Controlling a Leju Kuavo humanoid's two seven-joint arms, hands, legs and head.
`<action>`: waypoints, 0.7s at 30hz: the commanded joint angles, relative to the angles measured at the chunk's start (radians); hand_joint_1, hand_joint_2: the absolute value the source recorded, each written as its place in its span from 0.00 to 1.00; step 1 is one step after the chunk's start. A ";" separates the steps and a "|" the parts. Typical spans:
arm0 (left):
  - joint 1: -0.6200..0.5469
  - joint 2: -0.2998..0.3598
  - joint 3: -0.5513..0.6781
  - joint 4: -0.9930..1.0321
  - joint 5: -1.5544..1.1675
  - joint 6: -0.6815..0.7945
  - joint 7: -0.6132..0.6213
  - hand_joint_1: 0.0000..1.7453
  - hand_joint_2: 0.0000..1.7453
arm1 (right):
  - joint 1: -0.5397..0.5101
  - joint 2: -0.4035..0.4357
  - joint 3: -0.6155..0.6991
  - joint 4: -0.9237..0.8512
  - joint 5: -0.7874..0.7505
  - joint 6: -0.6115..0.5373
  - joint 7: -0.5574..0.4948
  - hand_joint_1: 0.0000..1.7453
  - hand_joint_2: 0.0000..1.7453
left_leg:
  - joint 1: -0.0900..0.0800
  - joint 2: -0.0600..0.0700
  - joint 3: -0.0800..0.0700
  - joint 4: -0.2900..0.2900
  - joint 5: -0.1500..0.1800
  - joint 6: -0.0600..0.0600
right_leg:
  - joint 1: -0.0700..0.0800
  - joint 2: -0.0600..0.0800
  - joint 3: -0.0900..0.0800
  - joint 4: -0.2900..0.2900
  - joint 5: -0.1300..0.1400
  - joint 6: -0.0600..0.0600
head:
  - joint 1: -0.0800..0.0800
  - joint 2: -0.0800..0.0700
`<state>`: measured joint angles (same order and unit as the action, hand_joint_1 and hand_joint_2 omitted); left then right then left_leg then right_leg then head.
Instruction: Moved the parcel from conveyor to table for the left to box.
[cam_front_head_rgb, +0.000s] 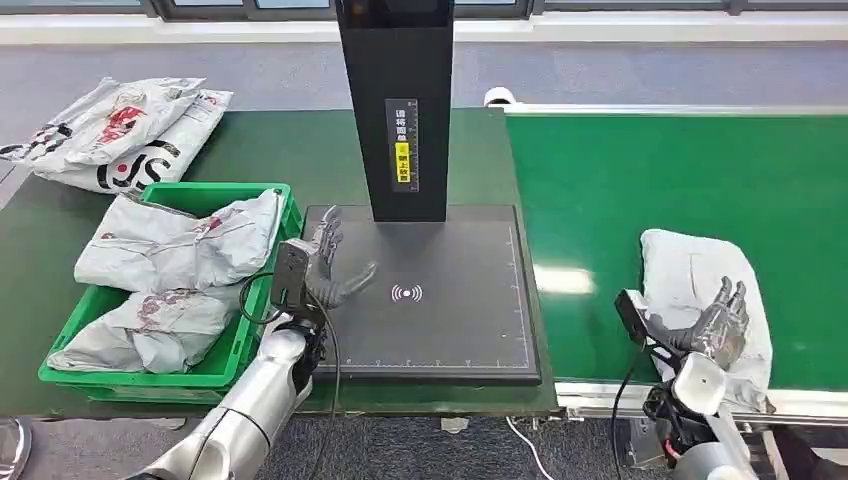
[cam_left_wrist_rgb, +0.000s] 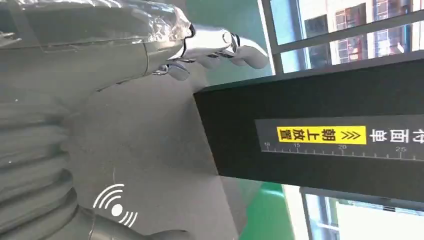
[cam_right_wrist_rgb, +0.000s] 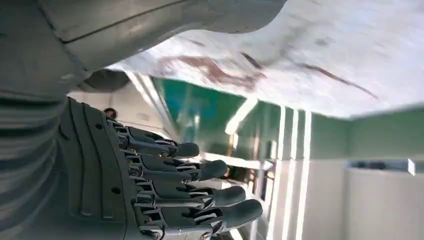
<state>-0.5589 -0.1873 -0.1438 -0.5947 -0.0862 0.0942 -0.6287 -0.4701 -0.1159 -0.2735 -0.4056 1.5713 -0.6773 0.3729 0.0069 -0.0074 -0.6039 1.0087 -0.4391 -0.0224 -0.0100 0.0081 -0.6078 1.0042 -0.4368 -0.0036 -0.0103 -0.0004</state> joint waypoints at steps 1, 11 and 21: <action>-0.030 0.020 -0.057 0.070 -0.003 -0.007 0.010 0.00 1.00 | -0.040 -0.020 -0.011 0.145 -0.003 0.043 0.036 0.00 1.00 | 0.000 0.001 0.003 -0.002 -0.001 0.001 | 0.000 -0.001 0.004 -0.002 -0.001 0.000 | 0.000 0.000; -0.074 0.017 -0.071 0.114 0.000 -0.031 0.025 0.00 1.00 | -0.025 -0.031 0.056 0.165 -0.001 0.478 0.186 0.00 1.00 | 0.000 0.000 0.001 0.000 0.000 0.000 | 0.000 -0.001 0.001 0.000 0.000 0.000 | 0.000 0.000; -0.055 0.024 -0.072 0.098 0.005 -0.018 0.024 0.00 1.00 | -0.033 -0.018 0.037 0.163 -0.037 0.572 0.130 1.00 1.00 | 0.002 0.000 0.008 -0.003 0.001 0.006 | 0.001 -0.002 0.011 -0.007 0.001 0.004 | 0.000 0.000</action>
<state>-0.5924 -0.1869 -0.1594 -0.5417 -0.0832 0.0675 -0.6104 -0.5087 -0.1381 -0.2419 -0.3132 1.5614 -0.1604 0.5440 0.0080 -0.0057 -0.5951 1.0090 -0.4403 -0.0173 -0.0094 0.0096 -0.5968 1.0016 -0.4373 0.0010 -0.0103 0.0000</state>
